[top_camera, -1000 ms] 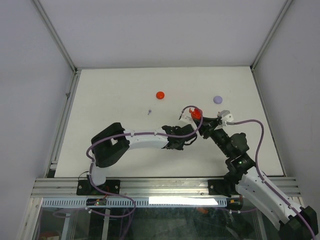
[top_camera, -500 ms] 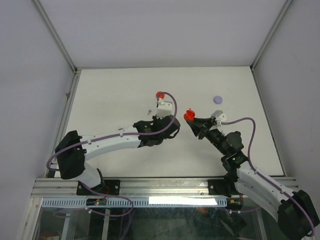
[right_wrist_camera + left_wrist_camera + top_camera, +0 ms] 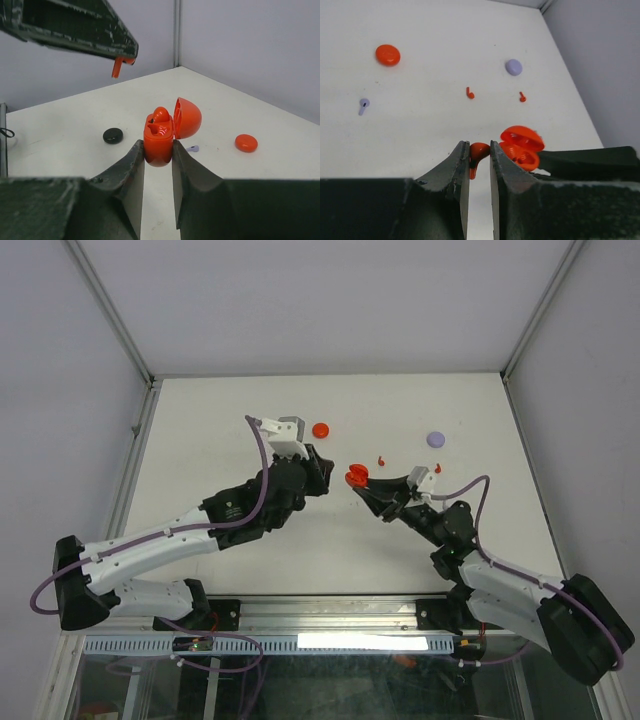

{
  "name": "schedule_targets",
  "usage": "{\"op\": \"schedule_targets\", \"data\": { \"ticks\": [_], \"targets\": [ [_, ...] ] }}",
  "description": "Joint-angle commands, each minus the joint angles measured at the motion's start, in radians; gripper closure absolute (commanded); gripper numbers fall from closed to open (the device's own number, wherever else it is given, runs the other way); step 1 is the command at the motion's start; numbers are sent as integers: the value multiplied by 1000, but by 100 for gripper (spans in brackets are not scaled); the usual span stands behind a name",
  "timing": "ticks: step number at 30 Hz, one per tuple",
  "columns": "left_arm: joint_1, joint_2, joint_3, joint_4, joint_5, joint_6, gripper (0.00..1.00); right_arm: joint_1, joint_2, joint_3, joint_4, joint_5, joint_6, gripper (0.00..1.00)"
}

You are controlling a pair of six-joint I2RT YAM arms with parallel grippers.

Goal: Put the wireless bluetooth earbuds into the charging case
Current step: Place the earbud in the charging case.

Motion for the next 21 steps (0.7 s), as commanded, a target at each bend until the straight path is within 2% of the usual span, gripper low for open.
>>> {"op": "schedule_targets", "data": {
  "ticks": [1, 12, 21],
  "targets": [
    [-10, -59, -26, 213, 42, 72, 84, 30, 45, 50, 163, -10, -36, 100],
    [-55, -53, -82, 461, 105, 218, 85, 66, 96, 101, 218, 12, -51, 100],
    [-82, -24, -128, 574, 117, 319, 85, 71, 91, 117, 235, -6, -45, 100]
  ]
}}
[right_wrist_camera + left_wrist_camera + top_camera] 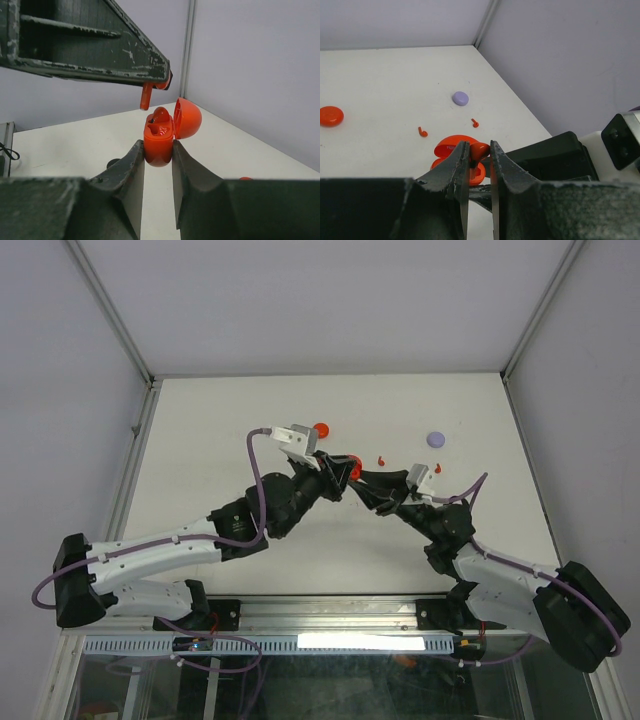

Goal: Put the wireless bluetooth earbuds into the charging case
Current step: Place the earbud in the charging case.

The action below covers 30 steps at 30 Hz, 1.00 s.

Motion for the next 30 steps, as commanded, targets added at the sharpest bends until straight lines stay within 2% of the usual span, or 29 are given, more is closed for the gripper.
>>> {"op": "schedule_targets", "data": {
  "ticks": [1, 19, 30],
  "targets": [
    [-17, 11, -22, 130, 24, 84, 85, 7, -8, 46, 81, -3, -10, 100],
    [-48, 9, -79, 229, -19, 209, 85, 8, -48, 48, 52, -2, 0, 100],
    [-48, 24, -89, 250, -17, 230, 84, 9, -58, 48, 43, -9, 1, 100]
  ]
}}
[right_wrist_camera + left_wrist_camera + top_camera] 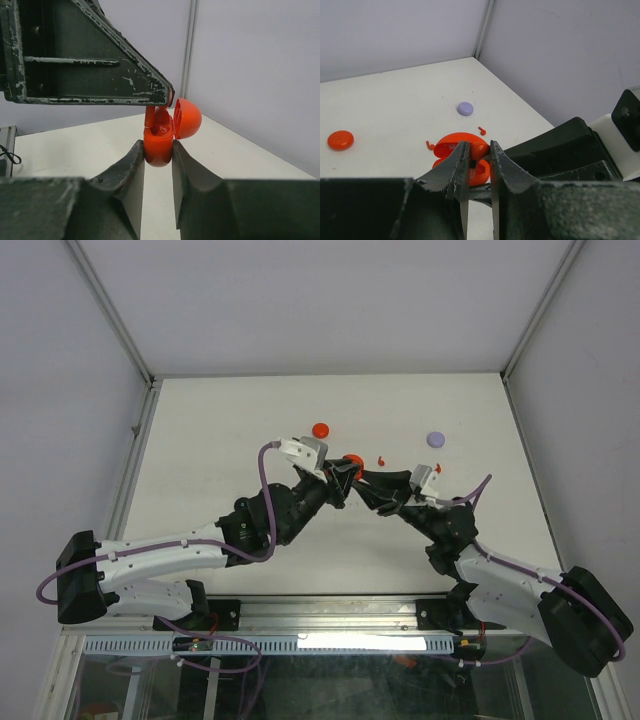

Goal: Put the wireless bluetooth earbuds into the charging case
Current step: Place the earbud in the charging case.

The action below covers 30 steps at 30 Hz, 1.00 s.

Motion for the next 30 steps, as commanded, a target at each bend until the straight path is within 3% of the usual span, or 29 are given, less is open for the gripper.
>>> {"op": "schedule_targets", "data": {
  "ticks": [1, 16, 30],
  "targets": [
    [-8, 1, -16, 68, -16, 40, 84, 6, -27, 47, 50, -6, 0, 100],
    [-8, 6, -30, 84, -10, 42, 83, 6, -44, 51, 33, -12, 5, 100],
    [-8, -37, -25, 2, 2, -4, 52, 5, -47, 54, 27, -16, 14, 100]
  ]
}}
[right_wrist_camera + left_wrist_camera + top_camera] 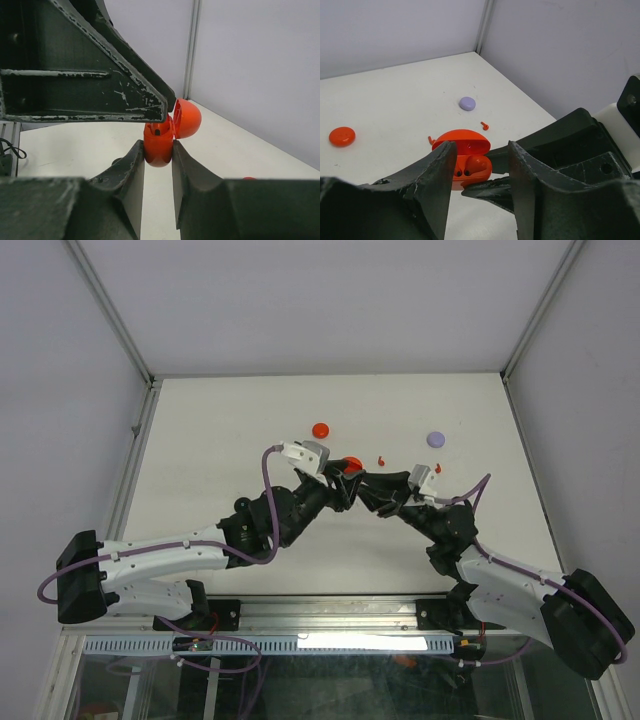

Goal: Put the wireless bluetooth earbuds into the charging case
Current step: Place the earbud in the charging case, then close the charging case.

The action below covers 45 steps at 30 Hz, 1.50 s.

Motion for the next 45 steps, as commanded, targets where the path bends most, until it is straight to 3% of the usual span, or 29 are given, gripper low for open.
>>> {"op": "schedule_targets", "data": {
  "ticks": [1, 10, 17, 22, 37, 45],
  "targets": [
    [-8, -45, 8, -32, 2, -26, 50, 5, -27, 54, 64, -8, 7, 100],
    [25, -124, 100, -271, 47, -111, 34, -4, -47, 71, -47, -57, -2, 100],
    [236, -206, 55, -333, 385, -293, 21, -24, -32, 100, -79, -178, 74, 100],
    [305, -227, 37, -323, 562, -333, 16, -32, -10, 142, -122, -274, 111, 100],
    [491, -174, -51, -146, 1030, -506, 18, -66, 57, 185, -42, -400, 245, 100],
    [514, -166, -80, -30, 1132, -531, 24, -92, 94, 184, -11, -485, 326, 100]
  ]
}}
